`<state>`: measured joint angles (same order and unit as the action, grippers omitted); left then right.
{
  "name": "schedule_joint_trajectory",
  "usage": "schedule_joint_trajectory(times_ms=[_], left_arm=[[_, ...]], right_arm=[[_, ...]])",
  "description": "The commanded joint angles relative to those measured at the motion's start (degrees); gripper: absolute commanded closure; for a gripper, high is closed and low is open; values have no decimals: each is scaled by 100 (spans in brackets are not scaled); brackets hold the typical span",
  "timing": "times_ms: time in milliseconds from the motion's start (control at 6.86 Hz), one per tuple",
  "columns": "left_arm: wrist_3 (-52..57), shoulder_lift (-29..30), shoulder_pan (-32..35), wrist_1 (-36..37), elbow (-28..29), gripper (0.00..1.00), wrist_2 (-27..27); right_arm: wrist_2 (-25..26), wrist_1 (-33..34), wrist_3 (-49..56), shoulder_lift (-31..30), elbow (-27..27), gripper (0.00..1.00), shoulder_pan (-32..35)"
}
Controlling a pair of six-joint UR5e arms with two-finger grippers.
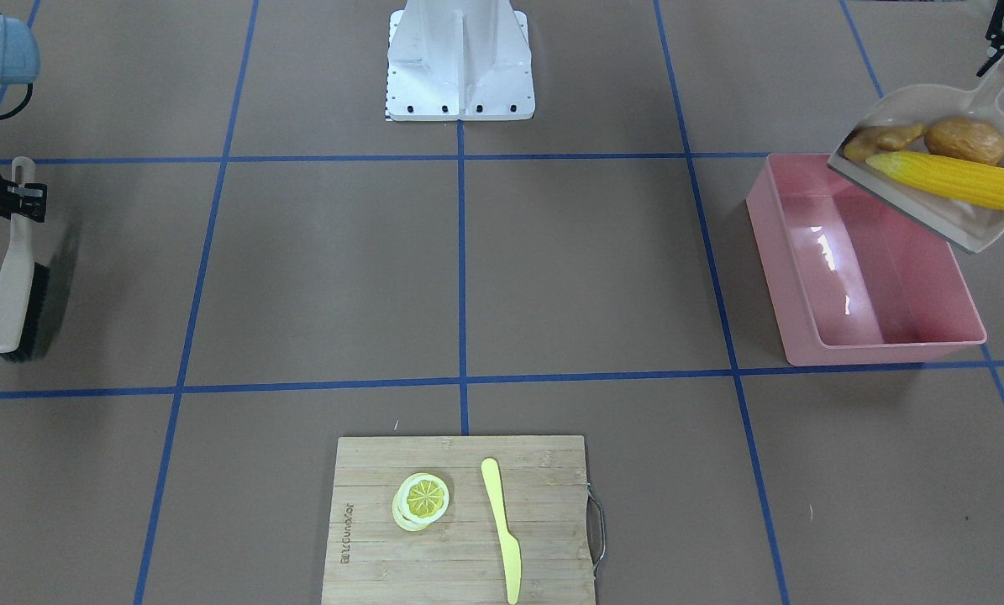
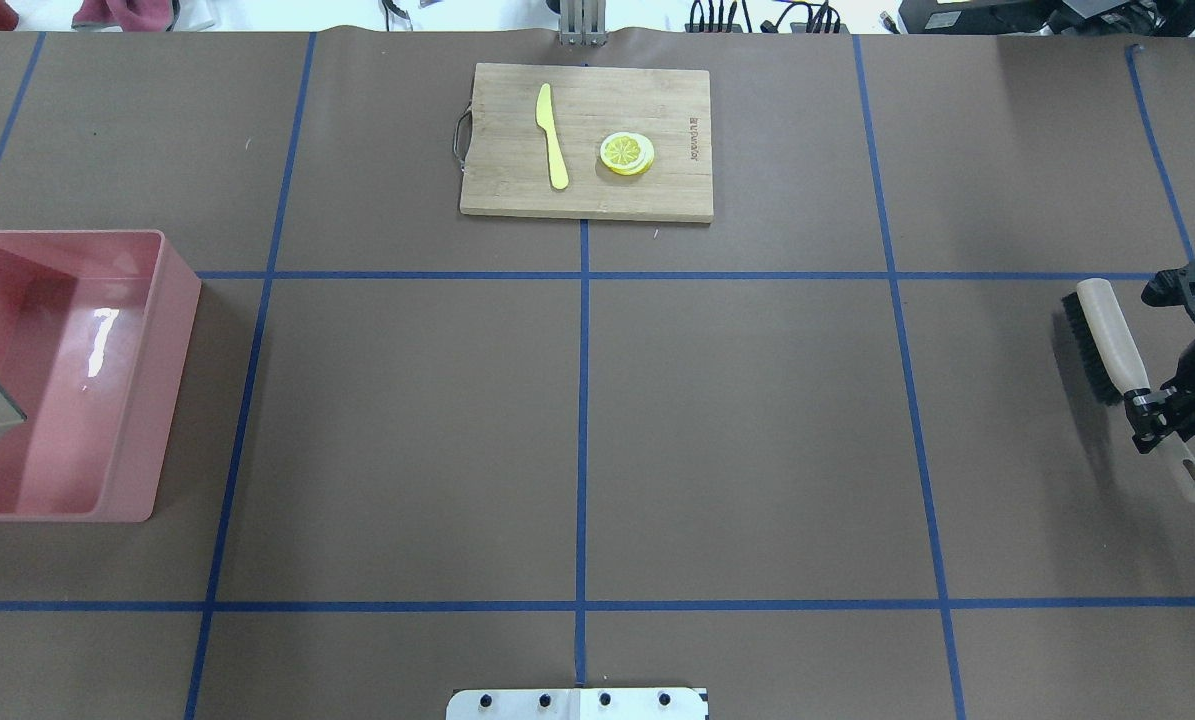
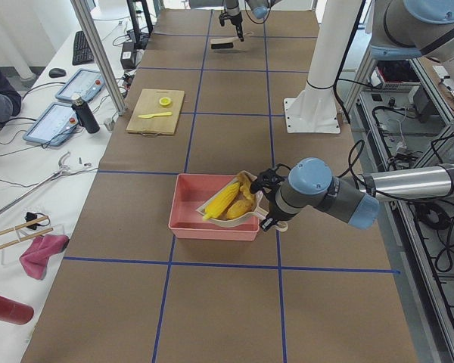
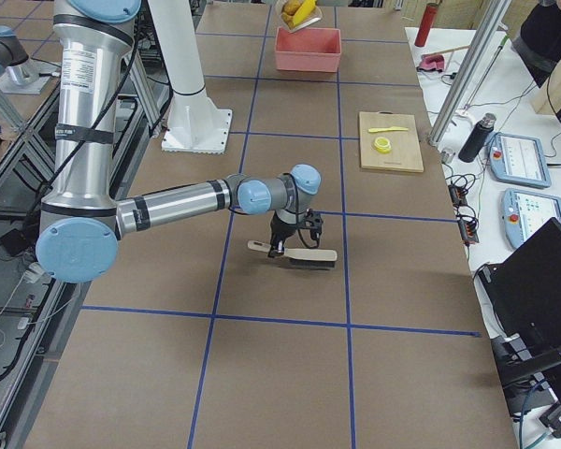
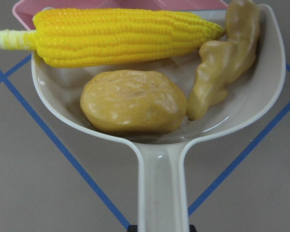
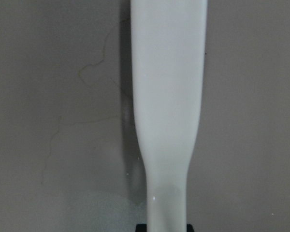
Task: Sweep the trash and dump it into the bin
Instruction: 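Tilt the dustpan over the pink bin with the left gripper to dump the items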
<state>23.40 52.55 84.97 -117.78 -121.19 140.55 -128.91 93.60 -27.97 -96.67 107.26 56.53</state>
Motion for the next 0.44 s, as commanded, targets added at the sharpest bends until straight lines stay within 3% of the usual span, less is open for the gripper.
schedule_joint_trajectory(times_ms=[0,146,291], left_arm=[[863,464,107,1706,-456,96,-71],[1190,737,168,2314,-537,96,-306],[1489,939,160,2721,-529,96,-570]], right_arm=[[-2,-17,-16,78,-188,100,-2],[-29,-17,-68,139,-293,100,-2],[-64,-17,-147,218,-407,52,-2]])
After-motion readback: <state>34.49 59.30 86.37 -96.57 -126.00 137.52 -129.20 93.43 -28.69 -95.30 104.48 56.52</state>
